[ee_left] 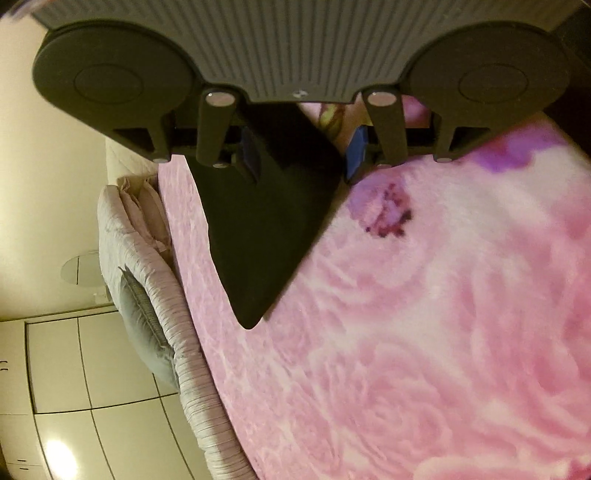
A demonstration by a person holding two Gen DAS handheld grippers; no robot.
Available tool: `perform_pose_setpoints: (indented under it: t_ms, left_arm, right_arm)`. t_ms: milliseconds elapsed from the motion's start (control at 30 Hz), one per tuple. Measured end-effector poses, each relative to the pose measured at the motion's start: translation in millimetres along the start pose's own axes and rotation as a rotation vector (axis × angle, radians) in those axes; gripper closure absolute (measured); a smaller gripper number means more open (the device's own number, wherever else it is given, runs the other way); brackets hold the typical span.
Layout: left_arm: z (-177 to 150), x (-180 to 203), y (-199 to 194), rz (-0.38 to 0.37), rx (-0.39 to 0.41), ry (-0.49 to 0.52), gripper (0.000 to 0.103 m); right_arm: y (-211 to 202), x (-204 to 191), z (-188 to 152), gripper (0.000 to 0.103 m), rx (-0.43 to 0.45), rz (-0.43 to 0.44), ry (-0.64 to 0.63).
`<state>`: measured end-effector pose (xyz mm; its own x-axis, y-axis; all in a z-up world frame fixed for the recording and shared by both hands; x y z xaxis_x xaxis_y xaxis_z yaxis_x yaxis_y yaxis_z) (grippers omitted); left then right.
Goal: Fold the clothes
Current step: 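Grasp the folded black trousers' edge with the left gripper while the right gripper grasps beside it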
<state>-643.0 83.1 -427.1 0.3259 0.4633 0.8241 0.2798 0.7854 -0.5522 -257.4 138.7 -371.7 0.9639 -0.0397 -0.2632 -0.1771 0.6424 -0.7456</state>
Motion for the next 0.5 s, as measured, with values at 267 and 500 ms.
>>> perform_pose_setpoints:
  t_ms: [267, 500]
  left_arm:
    - [-15, 40, 14, 0.224, 0.055, 0.417, 0.087]
    - [-76, 139, 33, 0.370, 0.131, 1.224, 0.094]
  right_arm:
    - [13, 21, 9, 0.045, -0.001, -0.007, 0.045]
    - [6, 51, 14, 0.045, 0.029, -0.018, 0.102]
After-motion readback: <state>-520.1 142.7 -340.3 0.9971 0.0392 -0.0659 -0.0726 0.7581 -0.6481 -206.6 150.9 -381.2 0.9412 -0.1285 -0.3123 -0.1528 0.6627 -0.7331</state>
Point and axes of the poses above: each gripper's, at about its wrist camera, not at the fingertips, and y roughly the way its jaws point, x to its right, z to its top, the point moved 6 cm from there along y, roughly the way its jaws point
